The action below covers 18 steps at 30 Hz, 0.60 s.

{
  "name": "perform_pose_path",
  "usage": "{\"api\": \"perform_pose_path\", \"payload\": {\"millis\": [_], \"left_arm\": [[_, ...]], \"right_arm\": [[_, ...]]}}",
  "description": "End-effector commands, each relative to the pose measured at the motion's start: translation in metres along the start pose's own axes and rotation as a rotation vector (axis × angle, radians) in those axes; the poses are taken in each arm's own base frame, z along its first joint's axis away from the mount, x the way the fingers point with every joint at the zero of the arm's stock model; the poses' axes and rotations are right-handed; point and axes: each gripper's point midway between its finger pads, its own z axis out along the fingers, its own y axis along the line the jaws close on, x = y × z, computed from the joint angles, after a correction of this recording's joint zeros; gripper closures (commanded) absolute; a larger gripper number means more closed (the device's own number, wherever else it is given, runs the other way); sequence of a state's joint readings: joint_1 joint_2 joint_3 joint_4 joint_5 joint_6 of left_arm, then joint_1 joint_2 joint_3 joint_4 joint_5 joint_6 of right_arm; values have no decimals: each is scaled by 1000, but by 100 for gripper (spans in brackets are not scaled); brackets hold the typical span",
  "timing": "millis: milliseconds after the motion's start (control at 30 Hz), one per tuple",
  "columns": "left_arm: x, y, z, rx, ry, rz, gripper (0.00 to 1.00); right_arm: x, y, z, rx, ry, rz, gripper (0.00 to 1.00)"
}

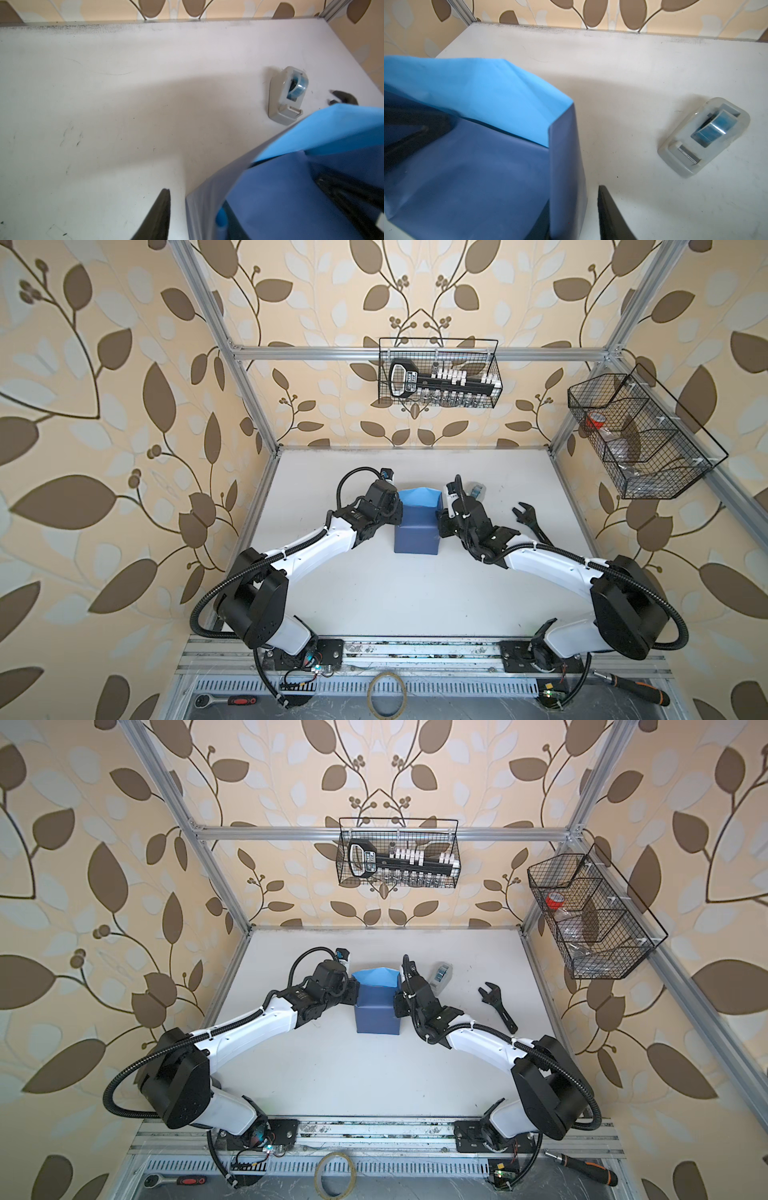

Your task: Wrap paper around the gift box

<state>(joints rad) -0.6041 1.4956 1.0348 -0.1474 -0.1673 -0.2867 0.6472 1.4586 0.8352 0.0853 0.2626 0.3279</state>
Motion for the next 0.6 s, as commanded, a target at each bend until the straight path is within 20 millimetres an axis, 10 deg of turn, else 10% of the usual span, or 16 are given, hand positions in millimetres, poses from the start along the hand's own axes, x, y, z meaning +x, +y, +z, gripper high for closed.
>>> {"api": "perform_pose_path", "payload": {"millis": [0, 567], "left_arm": [[-2, -3, 3, -27, -3, 34, 72], [12, -3, 11, -64, 24, 103, 93]], "right_arm": [[20, -6, 5, 37, 72, -52, 71], [-5, -5, -2, 53, 42, -60, 72]]}}
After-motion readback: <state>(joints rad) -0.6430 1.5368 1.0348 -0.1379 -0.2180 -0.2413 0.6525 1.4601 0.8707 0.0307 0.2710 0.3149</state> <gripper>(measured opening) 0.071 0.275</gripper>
